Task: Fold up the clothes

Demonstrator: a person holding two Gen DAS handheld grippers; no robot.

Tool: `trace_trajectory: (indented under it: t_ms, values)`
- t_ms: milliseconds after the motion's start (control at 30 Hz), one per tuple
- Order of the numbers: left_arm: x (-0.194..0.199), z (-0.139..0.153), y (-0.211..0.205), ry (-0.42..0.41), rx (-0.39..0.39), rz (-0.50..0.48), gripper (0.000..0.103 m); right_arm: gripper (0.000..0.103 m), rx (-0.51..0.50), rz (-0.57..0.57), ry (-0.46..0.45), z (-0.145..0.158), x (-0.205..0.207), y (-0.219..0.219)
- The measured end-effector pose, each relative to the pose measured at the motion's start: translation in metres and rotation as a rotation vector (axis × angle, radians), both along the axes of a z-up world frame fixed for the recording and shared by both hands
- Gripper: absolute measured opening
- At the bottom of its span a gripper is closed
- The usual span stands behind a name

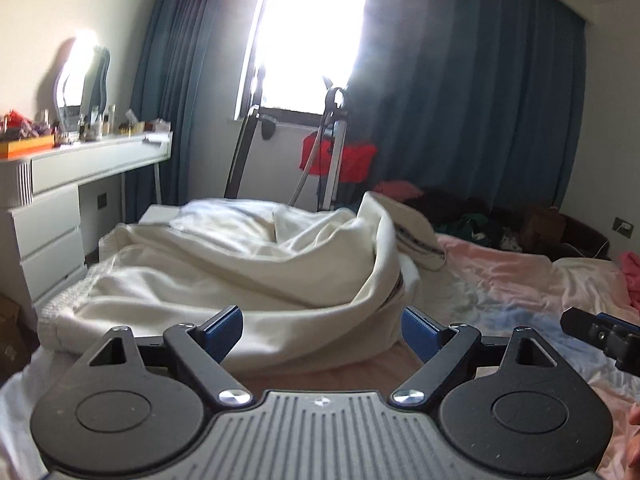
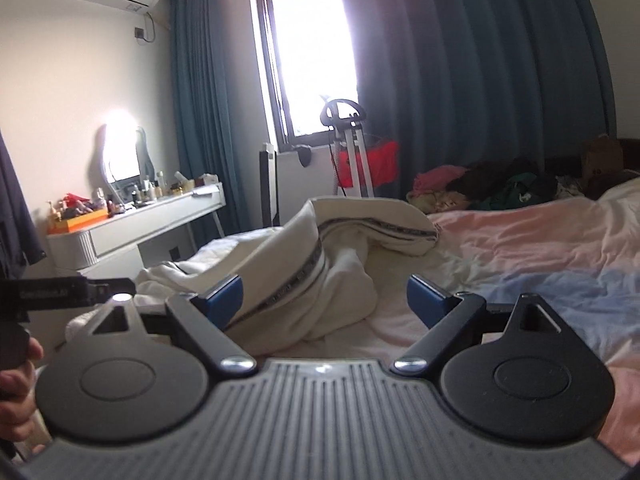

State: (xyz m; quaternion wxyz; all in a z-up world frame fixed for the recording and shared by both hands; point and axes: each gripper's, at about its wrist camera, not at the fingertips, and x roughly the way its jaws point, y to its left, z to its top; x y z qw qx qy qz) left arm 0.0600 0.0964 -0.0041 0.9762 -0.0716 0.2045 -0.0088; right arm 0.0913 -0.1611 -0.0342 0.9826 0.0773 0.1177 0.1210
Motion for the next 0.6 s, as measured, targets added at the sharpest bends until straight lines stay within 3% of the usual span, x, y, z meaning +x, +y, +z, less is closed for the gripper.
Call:
trace_trajectory:
  t_ms: [233,367,600]
  values:
    - [0.029,-0.010,0.011,0.004,-0.028,0.007,0.096,0.091,0.088,-0.087,0.106,-0.017,0.017,-0.005]
    - [0.090,0.001,-0.001,-0.008,-0.003,-0.056,0.096,0.090,0.031,-0.143,0.142,-0.029,0.021,-0.004]
    - [0.236,0.023,-0.053,0.005,0.120,-0.120,0.099,0.090,0.106,-0.188,0.259,-0.046,0.041,-0.027]
